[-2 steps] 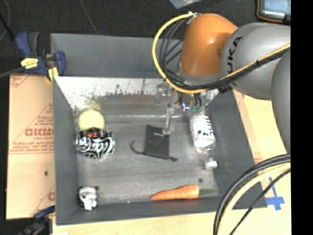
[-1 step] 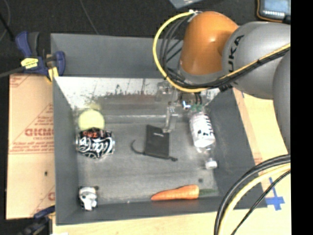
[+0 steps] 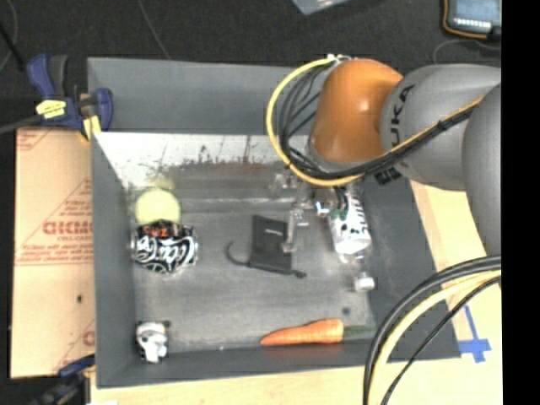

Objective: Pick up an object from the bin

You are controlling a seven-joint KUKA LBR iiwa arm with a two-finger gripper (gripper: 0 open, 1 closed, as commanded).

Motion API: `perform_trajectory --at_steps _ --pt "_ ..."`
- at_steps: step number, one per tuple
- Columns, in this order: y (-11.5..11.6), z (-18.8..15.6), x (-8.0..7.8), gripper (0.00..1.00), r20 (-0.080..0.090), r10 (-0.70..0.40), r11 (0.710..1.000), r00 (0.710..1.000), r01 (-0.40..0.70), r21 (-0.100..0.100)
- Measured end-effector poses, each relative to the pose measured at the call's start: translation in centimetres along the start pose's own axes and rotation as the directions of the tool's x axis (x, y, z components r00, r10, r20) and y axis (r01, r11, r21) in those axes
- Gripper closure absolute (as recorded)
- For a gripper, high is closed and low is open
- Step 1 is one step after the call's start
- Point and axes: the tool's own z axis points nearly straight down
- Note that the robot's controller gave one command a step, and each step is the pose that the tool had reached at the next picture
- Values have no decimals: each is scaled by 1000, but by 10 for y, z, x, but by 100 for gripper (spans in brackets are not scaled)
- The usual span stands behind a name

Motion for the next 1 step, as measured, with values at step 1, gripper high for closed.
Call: perform_trajectory --at_steps 1 --pt "-7 41 20 0 -7 105 994 994 -105 -1"
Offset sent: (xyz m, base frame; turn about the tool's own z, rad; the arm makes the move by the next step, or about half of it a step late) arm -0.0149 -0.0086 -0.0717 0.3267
